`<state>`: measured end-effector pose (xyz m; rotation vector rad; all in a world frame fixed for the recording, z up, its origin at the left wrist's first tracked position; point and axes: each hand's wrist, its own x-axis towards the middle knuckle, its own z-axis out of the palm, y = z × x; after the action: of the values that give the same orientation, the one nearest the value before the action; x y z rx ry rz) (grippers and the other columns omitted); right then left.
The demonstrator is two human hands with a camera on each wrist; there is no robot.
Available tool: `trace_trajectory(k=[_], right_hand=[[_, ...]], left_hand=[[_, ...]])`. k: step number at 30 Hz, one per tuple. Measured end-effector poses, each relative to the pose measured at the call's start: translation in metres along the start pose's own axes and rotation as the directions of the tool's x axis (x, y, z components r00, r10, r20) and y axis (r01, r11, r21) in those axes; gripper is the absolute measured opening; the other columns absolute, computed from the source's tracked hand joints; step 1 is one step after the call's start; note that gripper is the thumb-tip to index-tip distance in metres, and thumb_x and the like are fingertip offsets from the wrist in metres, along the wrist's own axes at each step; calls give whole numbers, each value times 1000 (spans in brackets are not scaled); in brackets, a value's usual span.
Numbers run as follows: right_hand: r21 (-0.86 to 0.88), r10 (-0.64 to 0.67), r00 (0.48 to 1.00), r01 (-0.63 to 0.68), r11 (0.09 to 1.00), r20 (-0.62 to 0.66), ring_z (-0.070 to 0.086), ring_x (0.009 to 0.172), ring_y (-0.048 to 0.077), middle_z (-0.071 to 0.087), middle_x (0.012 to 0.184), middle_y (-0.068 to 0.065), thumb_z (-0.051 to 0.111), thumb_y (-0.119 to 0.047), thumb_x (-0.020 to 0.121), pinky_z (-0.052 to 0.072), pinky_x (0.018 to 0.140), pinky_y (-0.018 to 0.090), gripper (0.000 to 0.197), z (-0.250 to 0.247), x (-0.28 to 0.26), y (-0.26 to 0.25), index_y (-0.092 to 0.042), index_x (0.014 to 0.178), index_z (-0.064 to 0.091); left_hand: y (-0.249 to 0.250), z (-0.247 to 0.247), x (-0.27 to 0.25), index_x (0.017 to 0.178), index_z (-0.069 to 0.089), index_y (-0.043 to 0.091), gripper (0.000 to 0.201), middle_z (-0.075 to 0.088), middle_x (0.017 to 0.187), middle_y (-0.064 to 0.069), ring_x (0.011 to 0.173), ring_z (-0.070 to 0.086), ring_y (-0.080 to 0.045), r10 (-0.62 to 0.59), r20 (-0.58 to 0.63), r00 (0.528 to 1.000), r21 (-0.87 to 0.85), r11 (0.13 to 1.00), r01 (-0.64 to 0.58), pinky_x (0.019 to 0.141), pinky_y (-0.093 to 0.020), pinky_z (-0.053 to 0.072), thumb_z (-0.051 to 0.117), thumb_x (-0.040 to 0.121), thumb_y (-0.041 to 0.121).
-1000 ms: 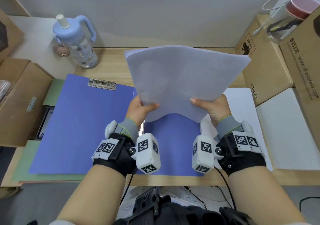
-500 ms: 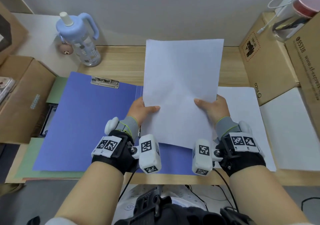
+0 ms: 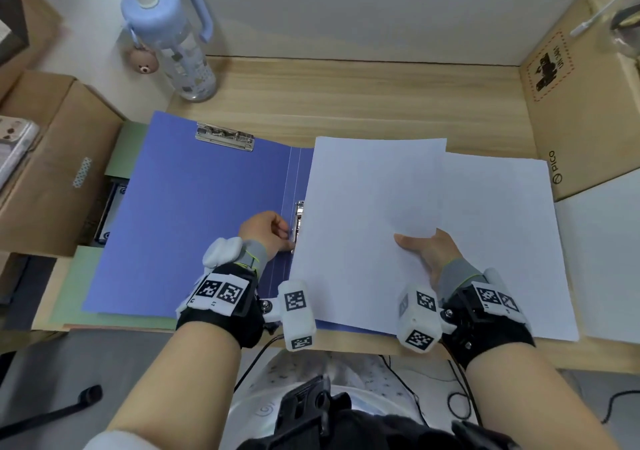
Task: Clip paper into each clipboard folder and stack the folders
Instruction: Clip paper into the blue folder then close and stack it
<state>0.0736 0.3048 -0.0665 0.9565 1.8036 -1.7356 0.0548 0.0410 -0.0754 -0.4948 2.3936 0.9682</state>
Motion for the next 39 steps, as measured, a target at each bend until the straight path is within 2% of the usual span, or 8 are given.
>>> trace_trajectory(k=[6, 18, 22, 25, 28, 30, 34, 39], right_hand=[[-21, 0, 999, -1, 1000, -38, 62, 89, 31, 66, 101, 15, 70, 0, 79, 50, 90, 45, 35, 2, 1, -1, -3, 113, 63], [-78, 14, 997, -20, 997, -78, 62, 96, 32, 66, 107, 15, 72, -4, 78, 49, 95, 48, 39, -6, 6, 1, -2, 116, 63], [-82, 20, 998, -25, 996, -62, 62, 95, 32, 65, 105, 15, 72, -4, 78, 49, 94, 47, 39, -7, 5, 2, -2, 115, 62], [-80, 25, 998, -29, 996, -51, 62, 93, 31, 67, 100, 13, 73, -3, 77, 49, 94, 47, 39, -7, 5, 3, -3, 114, 62], [-69, 31, 998, -35, 997, -59, 62, 94, 32, 66, 104, 15, 73, -2, 77, 49, 94, 49, 39, -8, 4, 3, -3, 114, 62], [-61, 31, 997, -36, 998, -72, 63, 91, 31, 66, 104, 15, 72, -2, 77, 49, 93, 48, 40, -10, 4, 4, -2, 115, 62], [-50, 27, 996, -31, 998, -84, 61, 78, 24, 66, 89, 7, 72, -1, 77, 49, 89, 43, 38, -14, 4, 5, -4, 114, 62], [-51, 38, 997, -42, 998, -69, 63, 88, 30, 67, 95, 10, 73, -3, 77, 50, 91, 47, 37, -15, 3, 4, -6, 113, 62]], left_hand=[[0, 1, -3, 63, 47, 25, 36, 52, 65, 13, 65, 50, -9, 11, 3, 1000, 74, 997, -11, 53, -10, 32, 77, 70, 8], [7, 1, -1, 61, 45, 24, 39, 51, 65, 11, 67, 51, -13, -30, 47, 998, 180, 983, 21, 54, -20, 37, 84, 66, 20], [14, -12, 0, 65, 47, 18, 35, 60, 58, 2, 48, 56, -10, -143, 152, 978, -86, 984, 158, 49, -17, 45, 79, 72, 6], [23, -28, -3, 74, 48, 13, 28, 64, 63, -11, 33, 58, -8, -135, 266, 955, -377, 897, 232, 38, -15, 47, 67, 80, -6], [31, -35, -3, 77, 57, 11, 15, 67, 53, -4, 34, 58, -6, -107, 251, 962, -489, 844, 221, 38, -13, 47, 64, 86, 1], [36, -34, -2, 79, 61, 12, 9, 68, 63, -4, 38, 59, -4, -109, 220, 969, -525, 824, 212, 42, -13, 50, 63, 88, 11], [46, -30, 3, 79, 64, 14, 20, 65, 76, -6, 41, 61, -1, -90, 179, 980, -576, 798, 178, 48, -13, 52, 55, 95, 23], [54, -28, 7, 81, 61, 17, 28, 64, 76, -4, 62, 62, -11, -110, 173, 979, -575, 795, 191, 63, -20, 53, 45, 99, 30]])
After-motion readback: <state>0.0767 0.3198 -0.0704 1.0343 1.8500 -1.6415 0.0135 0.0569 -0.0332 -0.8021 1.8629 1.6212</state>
